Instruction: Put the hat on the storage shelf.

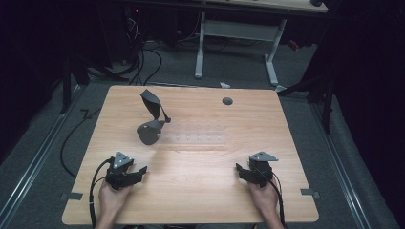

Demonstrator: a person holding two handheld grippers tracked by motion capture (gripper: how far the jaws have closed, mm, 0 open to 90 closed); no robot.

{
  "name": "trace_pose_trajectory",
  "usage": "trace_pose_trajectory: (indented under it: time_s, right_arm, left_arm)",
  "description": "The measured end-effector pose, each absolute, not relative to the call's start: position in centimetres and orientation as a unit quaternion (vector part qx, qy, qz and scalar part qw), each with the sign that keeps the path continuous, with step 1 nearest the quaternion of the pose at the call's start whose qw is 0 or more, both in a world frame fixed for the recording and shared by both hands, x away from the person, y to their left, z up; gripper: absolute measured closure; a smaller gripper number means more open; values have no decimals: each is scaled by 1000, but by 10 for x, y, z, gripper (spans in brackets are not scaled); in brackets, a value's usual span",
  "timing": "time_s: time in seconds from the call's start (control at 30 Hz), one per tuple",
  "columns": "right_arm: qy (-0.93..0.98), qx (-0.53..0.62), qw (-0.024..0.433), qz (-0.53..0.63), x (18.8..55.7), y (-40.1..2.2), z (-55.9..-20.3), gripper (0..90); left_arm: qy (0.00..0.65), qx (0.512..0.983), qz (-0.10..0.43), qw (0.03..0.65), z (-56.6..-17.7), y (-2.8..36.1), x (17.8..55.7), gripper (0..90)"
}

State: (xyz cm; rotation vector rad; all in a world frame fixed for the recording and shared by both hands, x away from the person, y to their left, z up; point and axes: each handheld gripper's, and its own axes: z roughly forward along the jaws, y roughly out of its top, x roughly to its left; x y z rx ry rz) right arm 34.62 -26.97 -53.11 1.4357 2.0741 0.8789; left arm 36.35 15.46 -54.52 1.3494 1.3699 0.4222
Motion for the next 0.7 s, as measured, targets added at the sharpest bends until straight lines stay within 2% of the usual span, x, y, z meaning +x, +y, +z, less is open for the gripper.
trace_pose_trajectory:
  time_s: [0.13,0.7]
  right_arm:
    - [755,523,233,320,346,-270,-531,371]
    - [755,523,233,320,346,-270,-531,370]
  left_arm:
    - [571,583,193,545,-547,151,361,340]
    - [574,582,190,543,-547,149,361,293]
